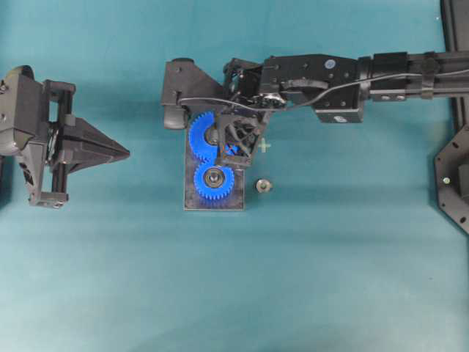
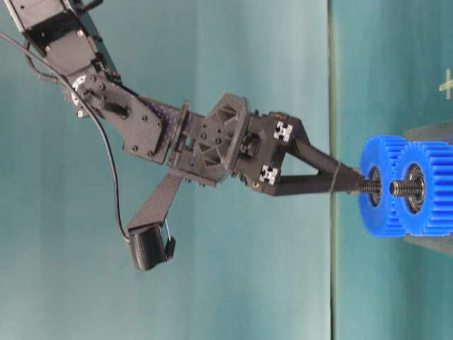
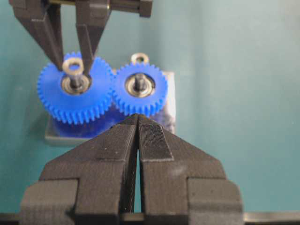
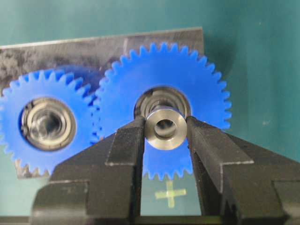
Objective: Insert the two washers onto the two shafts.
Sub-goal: 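Carry the washer to the upper gear shaft and lower it on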
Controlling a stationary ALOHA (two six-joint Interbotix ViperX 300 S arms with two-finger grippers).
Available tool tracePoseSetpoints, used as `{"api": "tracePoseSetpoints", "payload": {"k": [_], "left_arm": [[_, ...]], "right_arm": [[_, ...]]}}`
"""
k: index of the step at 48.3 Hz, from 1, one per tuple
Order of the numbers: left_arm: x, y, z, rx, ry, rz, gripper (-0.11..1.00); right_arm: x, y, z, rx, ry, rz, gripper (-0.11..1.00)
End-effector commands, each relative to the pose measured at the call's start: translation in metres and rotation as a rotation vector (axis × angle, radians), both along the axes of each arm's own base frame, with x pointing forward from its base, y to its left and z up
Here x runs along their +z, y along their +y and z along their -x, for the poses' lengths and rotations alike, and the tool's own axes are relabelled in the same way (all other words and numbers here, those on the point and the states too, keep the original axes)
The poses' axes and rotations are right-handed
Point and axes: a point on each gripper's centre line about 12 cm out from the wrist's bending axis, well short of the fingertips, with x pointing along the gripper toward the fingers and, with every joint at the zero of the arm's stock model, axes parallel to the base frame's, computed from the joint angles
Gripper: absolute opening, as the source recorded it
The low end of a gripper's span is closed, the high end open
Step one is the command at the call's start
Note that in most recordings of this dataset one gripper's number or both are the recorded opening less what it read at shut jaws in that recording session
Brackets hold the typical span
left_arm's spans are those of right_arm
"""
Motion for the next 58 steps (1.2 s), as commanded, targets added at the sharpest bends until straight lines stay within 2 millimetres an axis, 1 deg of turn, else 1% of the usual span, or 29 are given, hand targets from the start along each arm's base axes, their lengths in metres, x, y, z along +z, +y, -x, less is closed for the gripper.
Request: {"api": "tracePoseSetpoints", "payload": {"k": [1, 21, 39, 51, 52, 53, 54, 55, 58], "left_arm": [[0.009, 0.000, -0.003, -0.002, -0.043, 0.000, -0.01], [0.009, 0.000, -0.001, 0.010, -0.051, 0.030, -0.01], [0.009, -0.001, -0.001, 0.009, -0.051, 0.032, -0.01], [0.009, -0.002, -0.001, 0.005, -0.049, 0.030, -0.01], [0.008, -0.002, -0.001, 0.005, -0.047, 0.030, -0.01], [0.009, -0.001, -0.001, 0.007, -0.049, 0.032, -0.01], [0.008, -0.001, -0.001, 0.007, -0.047, 0.030, -0.01], [0.008, -0.002, -0.001, 0.006, -0.046, 0.032, -0.01], [0.007, -0.001, -0.002, 0.007, -0.043, 0.030, -0.01]], "right_arm": [[0.017, 0.000, -0.005, 0.013, -0.044, 0.011, 0.30], [0.014, 0.001, -0.006, 0.012, -0.038, 0.009, 0.30], [0.001, 0.001, -0.006, 0.005, 0.003, -0.002, 0.30], [0.000, -0.001, -0.006, -0.004, 0.010, -0.004, 0.31], [0.000, -0.001, -0.006, -0.004, 0.010, -0.004, 0.34], [0.000, -0.001, -0.006, -0.004, 0.009, -0.004, 0.39], [0.000, -0.001, -0.006, -0.006, 0.009, -0.005, 0.44], [0.001, -0.002, -0.006, -0.007, 0.007, -0.005, 0.53], [0.004, -0.003, -0.005, -0.010, 0.003, -0.005, 0.71]]}}
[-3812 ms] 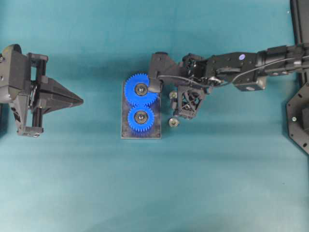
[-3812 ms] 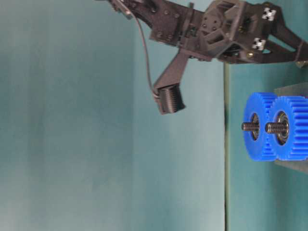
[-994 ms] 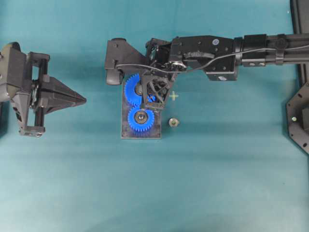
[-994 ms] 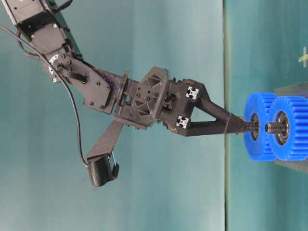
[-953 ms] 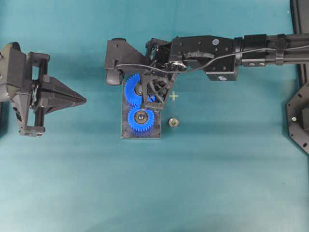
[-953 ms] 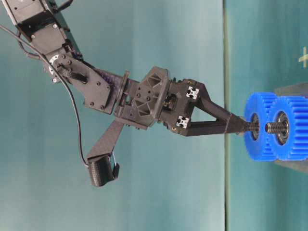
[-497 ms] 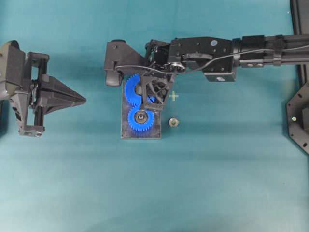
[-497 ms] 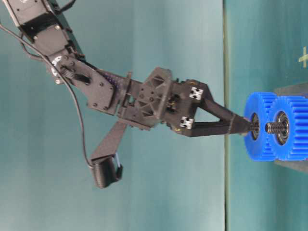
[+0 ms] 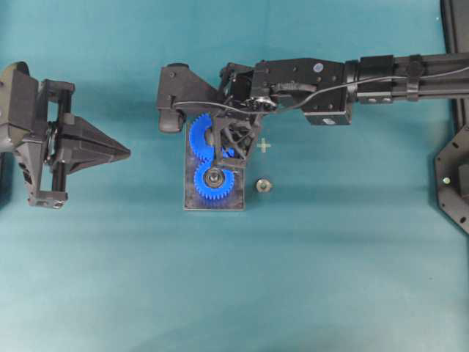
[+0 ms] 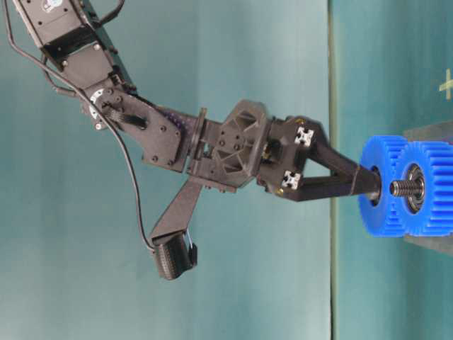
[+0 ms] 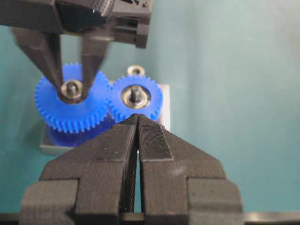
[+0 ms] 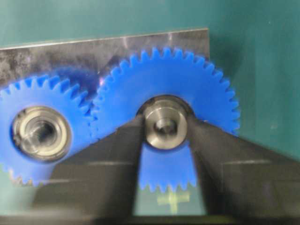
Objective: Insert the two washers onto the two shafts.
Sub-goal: 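Carry the washer to the upper gear shaft and lower it on, then open the right gripper and move it to the lower washer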
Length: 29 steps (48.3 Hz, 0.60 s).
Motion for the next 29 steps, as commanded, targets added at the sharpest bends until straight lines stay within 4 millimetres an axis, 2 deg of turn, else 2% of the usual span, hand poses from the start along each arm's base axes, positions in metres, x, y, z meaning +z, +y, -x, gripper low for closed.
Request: {"api": "tracePoseSetpoints", "payload": {"k": [1, 3, 5, 11, 21, 29], "left_arm": [[0.005, 0.000, -0.002, -0.001, -0.018, 0.002, -0.01], [0.005, -0.001, -0.002, -0.004, -0.018, 0.002, -0.01], [0.005, -0.002, -0.002, -0.006, -0.018, 0.002, -0.01], [0.005, -0.003, -0.002, -0.007, -0.018, 0.010, -0.01], [0.001, -0.003, -0.001, -0.001, -0.007, 0.030, -0.01], [0.000, -0.003, 0.000, -0.002, -0.006, 0.027, -0.01]], "right_arm": [[0.020, -0.002, -0.003, -0.008, -0.052, 0.005, 0.76], [0.026, -0.002, -0.003, -0.003, -0.067, 0.010, 0.86], [0.033, -0.004, -0.001, -0.011, -0.083, 0.012, 0.89], [0.049, -0.004, 0.011, -0.018, -0.097, 0.013, 0.82], [0.067, 0.012, 0.046, -0.004, -0.074, -0.001, 0.82], [0.058, 0.037, 0.069, 0.020, -0.059, -0.019, 0.82]]}}
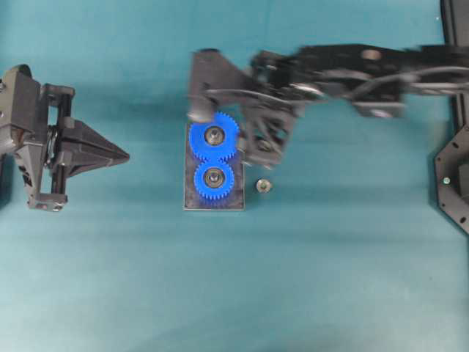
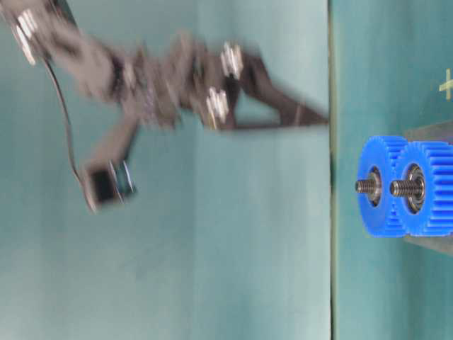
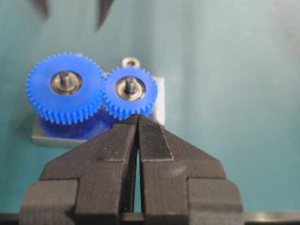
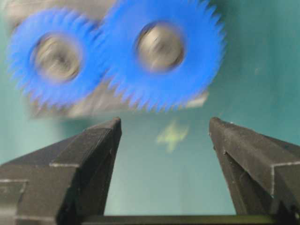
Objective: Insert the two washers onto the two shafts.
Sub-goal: 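Open the right gripper and move it to the lower washer, then grasp the lower silver washer with the right gripper and lift it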
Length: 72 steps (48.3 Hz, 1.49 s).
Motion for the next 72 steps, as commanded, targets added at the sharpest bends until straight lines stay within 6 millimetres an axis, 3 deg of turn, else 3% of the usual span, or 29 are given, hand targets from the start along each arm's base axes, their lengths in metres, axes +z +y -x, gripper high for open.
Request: {"api": "tracePoseSetpoints", "payload": {"k": [1, 13, 29, 60, 72], "left_arm": [[0.005, 0.000, -0.002, -0.003, -0.020, -0.003, -0.01], [0.003, 0.000, -0.001, -0.005, -0.014, -0.008, -0.01], [0.005, 0.000, -0.002, -0.004, -0.019, -0.007, -0.01], [0.006, 0.000, -0.003, -0.005, -0.023, -0.008, -0.01], [0.006, 0.000, -0.003, -0.005, -0.023, -0.008, -0.01]], "right_arm": [[0.007, 0.014, 0.010, 0.004, -0.035, -0.010, 0.82], [-0.041, 0.037, 0.018, 0.003, -0.083, -0.028, 0.81], [-0.091, 0.051, 0.014, 0.021, -0.032, -0.031, 0.81], [-0.104, 0.044, 0.010, 0.020, -0.007, -0.012, 0.79], [-0.109, 0.045, 0.008, 0.021, 0.002, -0.012, 0.68]]}}
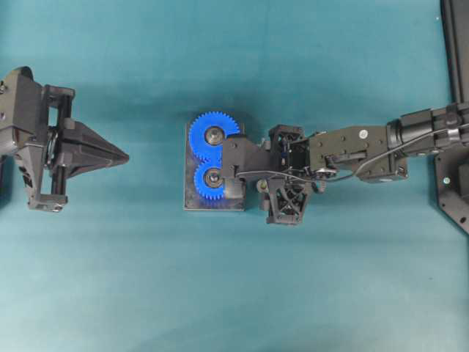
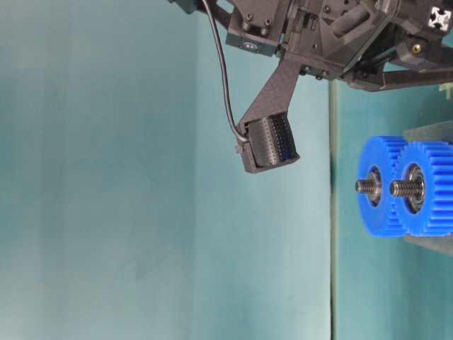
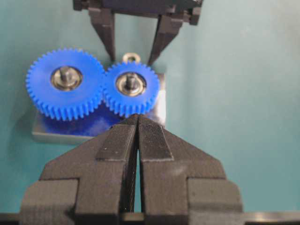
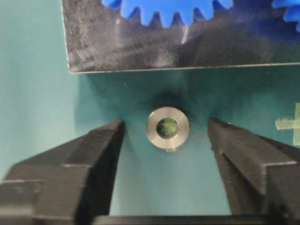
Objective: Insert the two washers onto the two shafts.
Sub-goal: 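Grasp the lower silver washer with the right gripper and lift it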
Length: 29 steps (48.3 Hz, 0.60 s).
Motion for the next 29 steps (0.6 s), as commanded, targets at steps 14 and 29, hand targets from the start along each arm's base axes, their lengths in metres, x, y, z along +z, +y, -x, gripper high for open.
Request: {"api": "tracePoseSetpoints", "payload": {"k": [14, 29], "left_arm": [[0.0095, -0.0005, -0.0032, -0.002, -0.032, -0.001, -0.01], [0.0091, -0.0005, -0.0034, -0.002, -0.031, 0.001, -0.01]], "right_arm": [[0.0019, 0.0006, -0.0040, -0.025, 0.002, -0.009, 0.51], [0.0028, -0.0001, -0.0009, -0.057, 0.036, -0.018, 0.31]]}}
